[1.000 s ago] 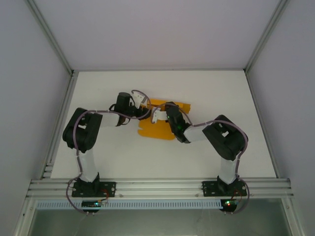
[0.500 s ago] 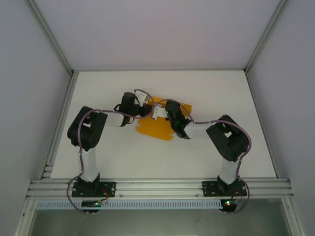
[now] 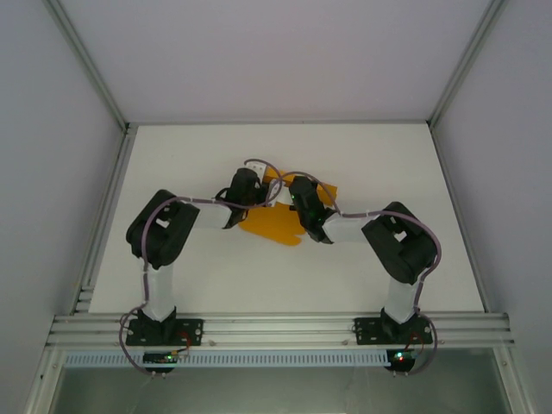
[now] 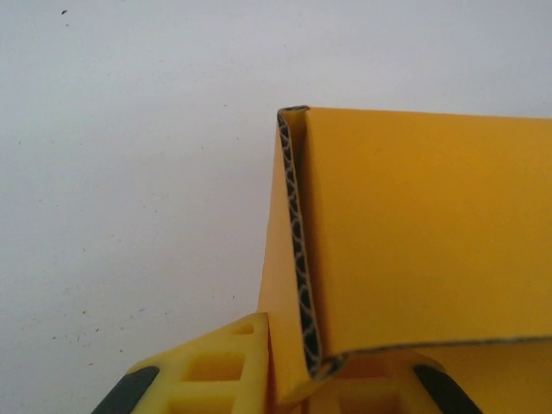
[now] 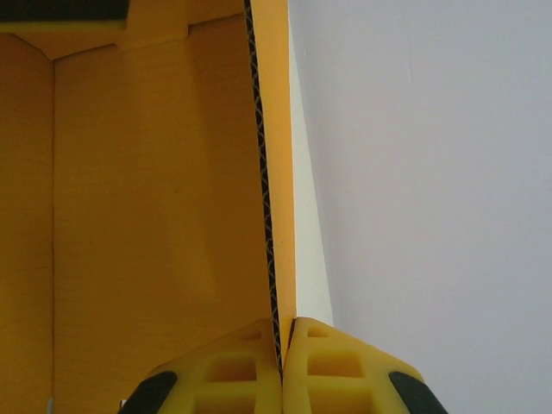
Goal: Assemble paper box
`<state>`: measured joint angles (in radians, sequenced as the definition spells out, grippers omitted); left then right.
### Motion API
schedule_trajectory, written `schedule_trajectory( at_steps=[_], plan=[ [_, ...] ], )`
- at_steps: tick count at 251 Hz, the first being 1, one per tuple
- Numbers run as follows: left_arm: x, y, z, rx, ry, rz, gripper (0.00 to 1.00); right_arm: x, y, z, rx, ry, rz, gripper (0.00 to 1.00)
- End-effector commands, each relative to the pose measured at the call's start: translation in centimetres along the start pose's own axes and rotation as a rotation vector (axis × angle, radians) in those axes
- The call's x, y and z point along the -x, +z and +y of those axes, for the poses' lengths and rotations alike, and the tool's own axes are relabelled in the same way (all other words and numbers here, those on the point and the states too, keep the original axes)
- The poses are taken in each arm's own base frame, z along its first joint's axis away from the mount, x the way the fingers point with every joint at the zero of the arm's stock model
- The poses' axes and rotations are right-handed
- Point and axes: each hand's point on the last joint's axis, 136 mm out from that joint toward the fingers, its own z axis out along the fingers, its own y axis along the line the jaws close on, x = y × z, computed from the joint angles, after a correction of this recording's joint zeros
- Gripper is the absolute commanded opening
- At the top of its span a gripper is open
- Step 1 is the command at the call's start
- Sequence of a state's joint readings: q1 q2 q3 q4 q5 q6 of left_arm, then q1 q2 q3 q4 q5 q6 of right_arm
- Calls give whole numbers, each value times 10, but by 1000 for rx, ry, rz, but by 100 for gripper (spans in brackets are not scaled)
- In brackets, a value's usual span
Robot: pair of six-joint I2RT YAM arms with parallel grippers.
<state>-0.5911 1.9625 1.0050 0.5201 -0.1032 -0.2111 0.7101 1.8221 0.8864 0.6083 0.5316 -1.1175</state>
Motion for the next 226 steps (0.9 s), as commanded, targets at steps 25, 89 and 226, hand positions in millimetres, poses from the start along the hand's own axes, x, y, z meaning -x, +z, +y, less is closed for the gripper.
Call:
schedule_trajectory(
  at_steps=[25, 89, 226],
  plan=[
    [4, 11, -21, -152, -10, 3, 18, 8, -13, 85, 300, -67, -87, 0],
    [10, 20, -28, -223, -31, 52, 16, 8, -13, 88, 321, -66, -95, 0],
    [22, 26, -19, -233, -133, 33, 0, 9, -13, 78, 316, 9, -99, 0]
  ],
)
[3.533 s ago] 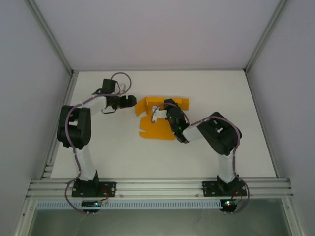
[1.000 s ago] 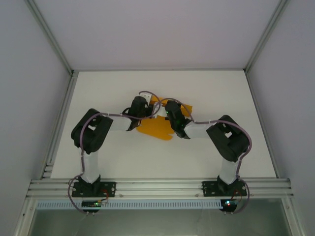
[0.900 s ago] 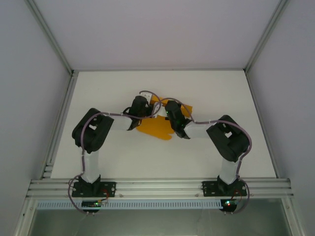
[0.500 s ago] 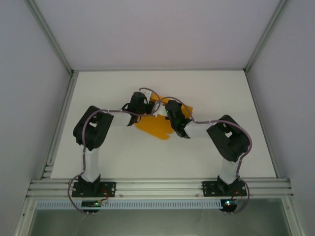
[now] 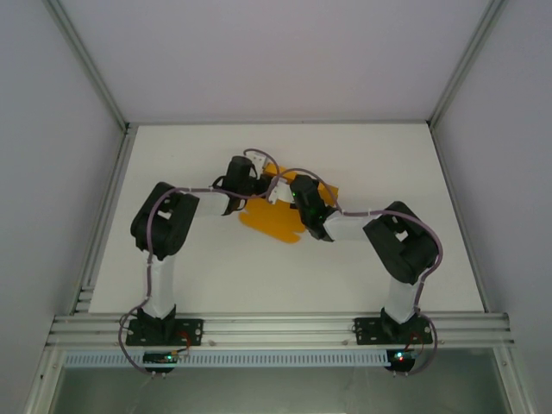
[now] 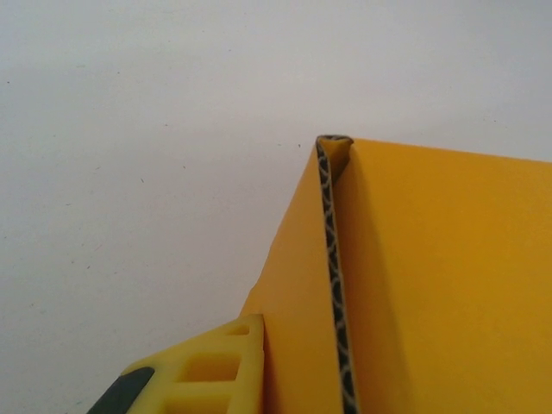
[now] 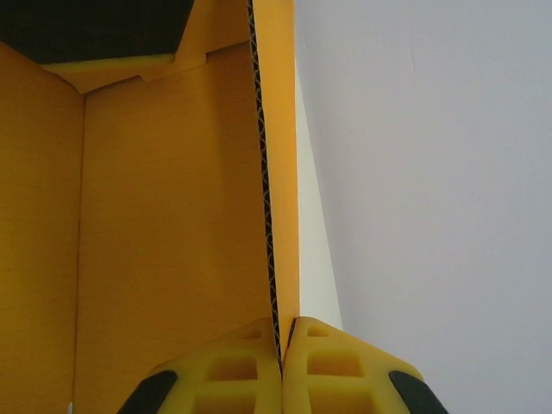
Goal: Assemble paper box
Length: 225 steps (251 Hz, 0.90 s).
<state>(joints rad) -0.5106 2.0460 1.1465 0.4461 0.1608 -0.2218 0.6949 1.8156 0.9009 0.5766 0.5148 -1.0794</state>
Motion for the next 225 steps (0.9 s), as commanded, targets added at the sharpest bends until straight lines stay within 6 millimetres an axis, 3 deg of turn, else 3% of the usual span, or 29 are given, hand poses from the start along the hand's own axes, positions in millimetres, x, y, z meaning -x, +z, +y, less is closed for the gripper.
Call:
schedule_trajectory(
  at_steps=[1, 12, 24, 32, 35, 40, 44, 73, 96, 131, 168, 187, 225],
  plan=[
    [10, 4, -12, -47, -77, -31, 0, 8, -15, 81, 305, -25, -96, 1],
    [10, 0, -6, -13, -78, -45, 0, 9, -15, 70, 285, 26, -94, 12],
    [11, -7, -2, 14, -81, -54, 0, 10, -15, 50, 247, 111, -79, 41],
    [12, -11, -1, 17, -82, -58, 0, 9, -16, 36, 220, 165, -70, 53],
    [12, -13, 0, 16, -82, -59, 0, 10, -17, 29, 206, 189, -69, 64],
    [12, -16, -1, 14, -84, -61, 0, 9, -18, 17, 179, 235, -66, 93],
    [11, -18, -1, 12, -87, -61, 0, 9, -20, 6, 152, 272, -66, 98],
    [13, -36, -4, -26, -107, -83, 0, -2, -44, -58, 22, 535, -68, 98],
    [16, -50, -7, -78, -135, -87, 0, -12, -71, -78, 51, 695, -75, 99],
    [21, -67, -18, -202, -182, -99, 0, -19, -104, -72, 293, 898, -104, 99],
    [27, -79, -34, -340, -211, -92, 0, -4, -121, -59, 475, 944, -175, 98],
    [25, -81, -42, -392, -204, -66, 0, 4, -121, -58, 519, 962, -198, 89],
    [21, -79, -43, -393, -222, -27, 0, 7, -113, -61, 535, 967, -187, 58]
  ],
)
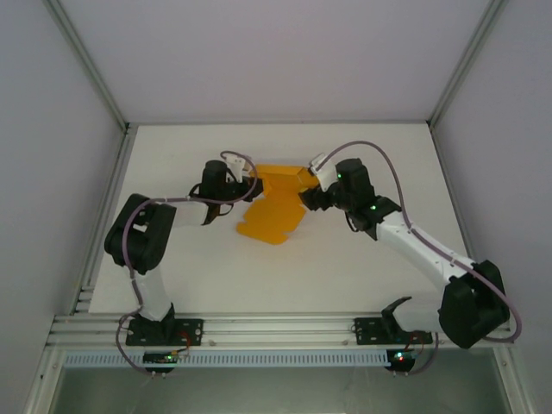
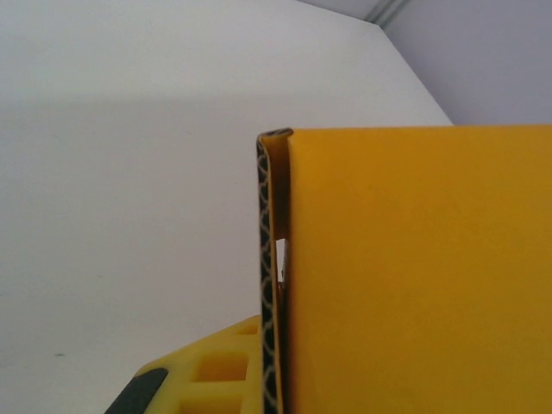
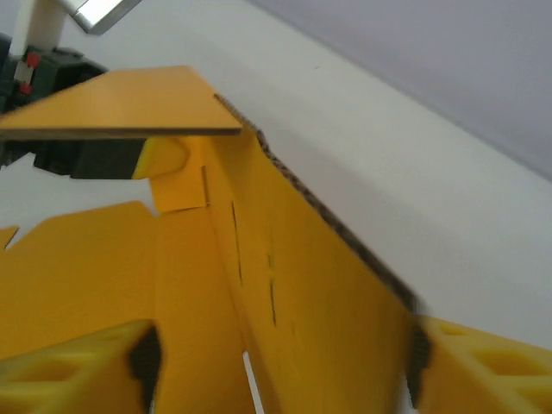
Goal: Assemble paper box
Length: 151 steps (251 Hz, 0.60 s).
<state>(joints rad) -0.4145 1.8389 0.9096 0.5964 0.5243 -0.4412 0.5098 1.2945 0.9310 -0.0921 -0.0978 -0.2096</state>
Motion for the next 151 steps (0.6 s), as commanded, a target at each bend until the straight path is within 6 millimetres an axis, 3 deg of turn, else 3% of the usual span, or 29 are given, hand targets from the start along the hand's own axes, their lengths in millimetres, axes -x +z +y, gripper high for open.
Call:
schedule_trajectory(
  at_steps=[1, 31, 84, 151],
  plan=[
    [8, -3, -22, -87, -7, 15, 0, 9, 0, 9, 79, 60, 4, 57],
    [8, 1, -15, -52, -43, 17, 0, 6, 6, 10, 84, 60, -1, 35],
    [9, 10, 17, 132, -154, 34, 0, 1, 16, 19, 102, 86, -22, 11],
    [-7, -8, 72, 582, -181, 123, 0, 2, 20, 25, 38, 62, -43, 5]
  ],
)
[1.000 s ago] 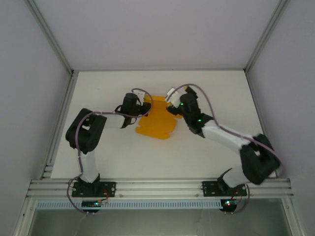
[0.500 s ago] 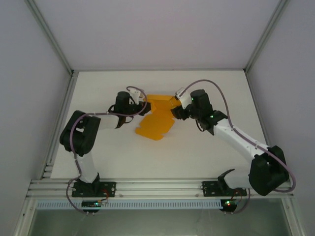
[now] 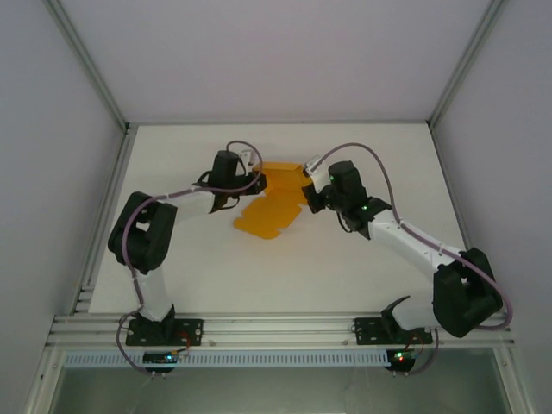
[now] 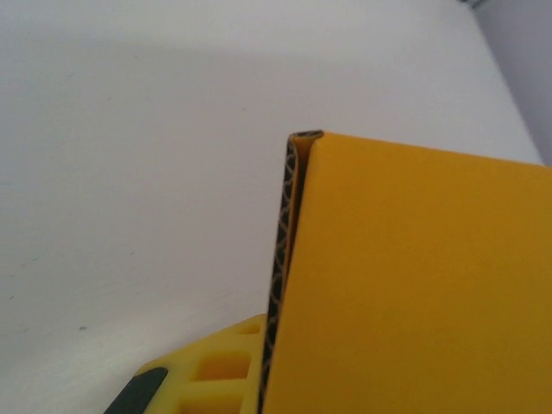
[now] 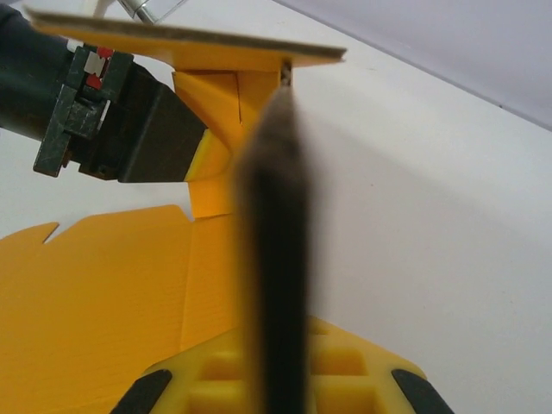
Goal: Assemble paper box
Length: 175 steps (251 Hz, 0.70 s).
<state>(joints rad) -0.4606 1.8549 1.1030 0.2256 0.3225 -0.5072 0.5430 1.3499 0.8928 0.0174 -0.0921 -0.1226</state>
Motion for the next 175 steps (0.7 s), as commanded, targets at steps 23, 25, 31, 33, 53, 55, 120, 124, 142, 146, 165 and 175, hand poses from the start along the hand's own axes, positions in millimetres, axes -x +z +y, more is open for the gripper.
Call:
schedule_trajectory(
  at_steps=[23, 25, 31, 33, 53, 55, 120, 124, 142, 146, 165, 175],
  plan=[
    [-11, -14, 77, 497, -69, 44, 0, 4, 3, 13, 2, -11, -14, 4],
    [-10, -15, 79, 511, -67, 45, 0, 4, 3, 13, 4, -12, -13, 4],
    [-11, -16, 81, 547, -59, 53, 0, 3, 3, 13, 2, -11, -13, 4],
    [-11, -17, 82, 557, -56, 55, 0, 3, 3, 13, 3, -12, -13, 4],
    [-13, -17, 85, 589, -41, 81, 0, 4, 4, 16, 15, -15, -21, 4],
    [-13, -16, 84, 583, -38, 83, 0, 4, 4, 16, 17, -16, -22, 4],
    [-14, -10, 73, 505, -32, 85, 0, -3, 8, 21, 36, -37, -11, 3],
    [-14, -10, 71, 492, -25, 82, 0, -3, 8, 22, 43, -40, -11, 4],
    [-12, -7, 60, 409, 5, 66, 7, -6, 9, 25, 56, -47, -9, 3],
    [-13, -6, 58, 393, 11, 61, 9, -7, 10, 26, 64, -47, -10, 3],
    [-16, -4, 55, 337, 35, 66, 14, -19, 12, 32, 106, -58, 17, 3],
    [-20, -4, 58, 342, 43, 73, 15, -28, 13, 36, 129, -72, 33, 2]
  ],
)
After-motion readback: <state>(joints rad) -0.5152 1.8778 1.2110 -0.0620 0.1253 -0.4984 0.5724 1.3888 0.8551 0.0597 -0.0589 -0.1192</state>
